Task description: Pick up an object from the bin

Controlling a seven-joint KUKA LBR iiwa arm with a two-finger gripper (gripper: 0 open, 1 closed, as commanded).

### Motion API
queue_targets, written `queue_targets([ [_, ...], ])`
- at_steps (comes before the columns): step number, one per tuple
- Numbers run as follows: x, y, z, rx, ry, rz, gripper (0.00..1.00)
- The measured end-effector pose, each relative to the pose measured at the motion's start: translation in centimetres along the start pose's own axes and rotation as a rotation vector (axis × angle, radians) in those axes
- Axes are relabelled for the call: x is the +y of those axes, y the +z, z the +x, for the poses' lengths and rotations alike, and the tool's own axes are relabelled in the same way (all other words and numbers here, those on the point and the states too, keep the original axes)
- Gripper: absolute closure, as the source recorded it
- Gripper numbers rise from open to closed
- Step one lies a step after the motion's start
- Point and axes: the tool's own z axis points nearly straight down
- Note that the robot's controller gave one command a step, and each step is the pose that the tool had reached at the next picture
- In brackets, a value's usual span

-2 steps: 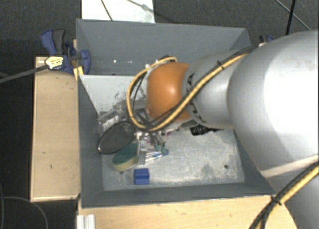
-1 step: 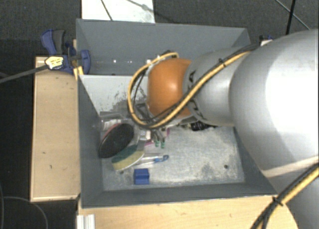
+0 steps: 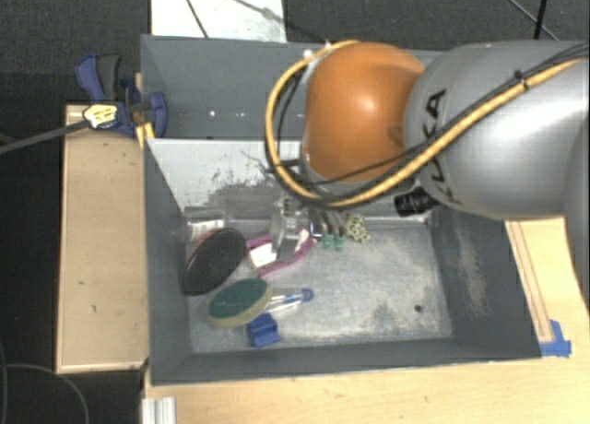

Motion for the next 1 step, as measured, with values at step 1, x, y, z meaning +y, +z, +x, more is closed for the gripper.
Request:
queue_targets([
  [1, 2.37, 7.83, 1.41, 0.015, -0.021, 0.006, 1.00],
])
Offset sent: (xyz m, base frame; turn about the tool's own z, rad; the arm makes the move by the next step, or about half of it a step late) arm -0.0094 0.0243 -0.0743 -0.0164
